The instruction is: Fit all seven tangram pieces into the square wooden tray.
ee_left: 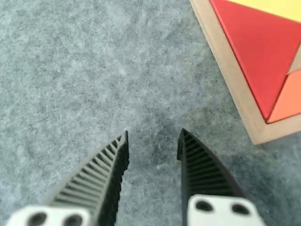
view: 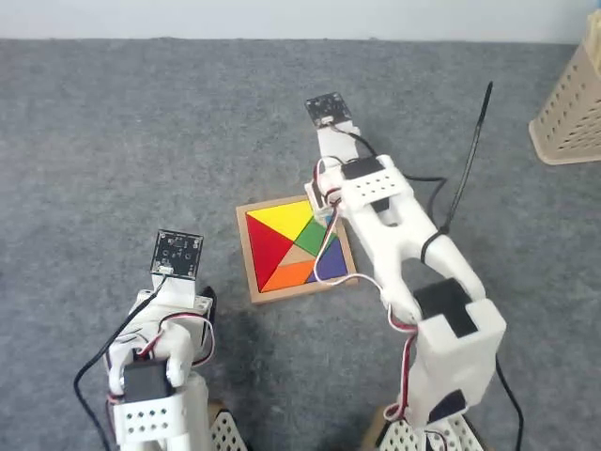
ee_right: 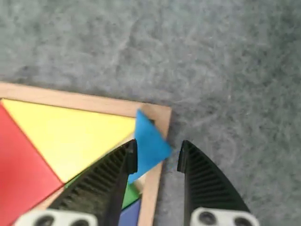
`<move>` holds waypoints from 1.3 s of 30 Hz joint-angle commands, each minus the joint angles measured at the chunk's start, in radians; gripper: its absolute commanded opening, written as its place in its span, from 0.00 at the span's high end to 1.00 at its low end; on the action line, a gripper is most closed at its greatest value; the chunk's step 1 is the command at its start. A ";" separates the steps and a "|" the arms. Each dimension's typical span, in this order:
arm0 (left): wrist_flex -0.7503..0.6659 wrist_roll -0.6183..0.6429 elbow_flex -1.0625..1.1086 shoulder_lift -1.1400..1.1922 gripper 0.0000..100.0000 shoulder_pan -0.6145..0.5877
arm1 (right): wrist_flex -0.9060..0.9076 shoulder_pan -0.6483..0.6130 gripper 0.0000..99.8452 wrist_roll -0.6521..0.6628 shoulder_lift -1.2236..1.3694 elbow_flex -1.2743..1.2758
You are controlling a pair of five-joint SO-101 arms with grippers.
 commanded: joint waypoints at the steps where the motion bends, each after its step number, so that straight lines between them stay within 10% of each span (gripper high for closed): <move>1: 0.005 -0.005 -0.012 -0.006 0.83 0.002 | -0.012 0.022 0.85 0.052 -0.002 -0.072; 33: 0.005 -0.005 -0.012 -0.006 0.83 0.002 | 0.016 -0.048 0.86 0.124 0.076 -0.057; 39: 0.005 -0.005 -0.012 -0.006 0.83 0.002 | 0.018 -0.045 0.98 0.124 0.077 -0.054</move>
